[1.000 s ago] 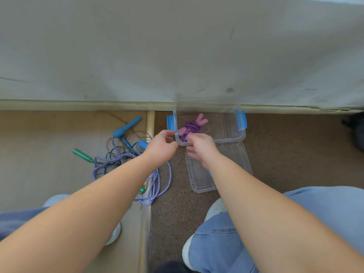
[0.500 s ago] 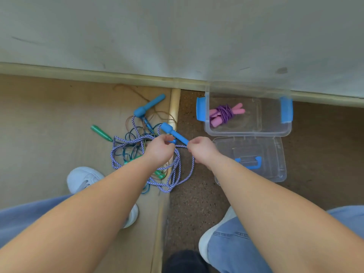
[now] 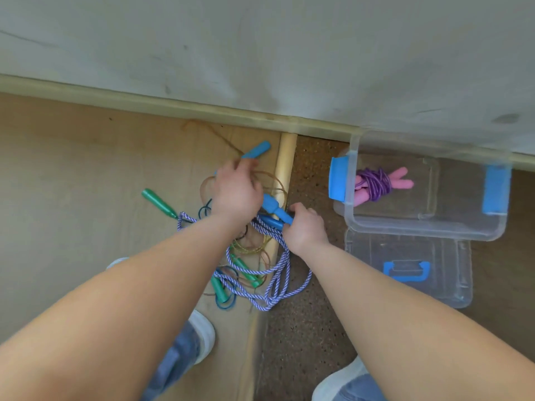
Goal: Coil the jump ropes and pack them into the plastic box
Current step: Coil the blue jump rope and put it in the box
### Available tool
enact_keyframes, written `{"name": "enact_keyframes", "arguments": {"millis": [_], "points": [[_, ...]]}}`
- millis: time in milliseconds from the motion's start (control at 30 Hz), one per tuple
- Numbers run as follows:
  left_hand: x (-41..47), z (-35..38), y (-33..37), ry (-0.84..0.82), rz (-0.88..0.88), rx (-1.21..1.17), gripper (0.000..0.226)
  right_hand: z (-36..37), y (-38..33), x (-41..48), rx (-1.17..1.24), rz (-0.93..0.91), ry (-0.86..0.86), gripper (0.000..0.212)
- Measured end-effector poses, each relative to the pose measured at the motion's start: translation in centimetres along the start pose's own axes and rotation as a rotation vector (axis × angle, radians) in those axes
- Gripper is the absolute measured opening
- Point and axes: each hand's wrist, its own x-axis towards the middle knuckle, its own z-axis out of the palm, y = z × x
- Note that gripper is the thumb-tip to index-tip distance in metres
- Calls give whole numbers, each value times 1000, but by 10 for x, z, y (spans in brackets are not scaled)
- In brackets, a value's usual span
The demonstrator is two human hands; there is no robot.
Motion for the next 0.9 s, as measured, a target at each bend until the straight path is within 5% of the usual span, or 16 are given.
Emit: {"name": "enact_keyframes", "arguments": {"millis": [100,267,567,667,900], "points": [[28,-4,-10,-60,-71,262,55,-1,-1,6,-18,28,-45,45],[34,-1,-25,-256,-192,301,61,-12,-4,4,43,-10,-7,30],[-15,-14,-19,-16,99,9,61,-48,-19,-37,-83,-262,176,15],[-39,-29,-9,-61,108,-197,58,-60,-21,-57,-262,-365,238,21],[-101,-64,19,-330,74,-614,53,-82,-7,-119,-542,-517,487,71]]}}
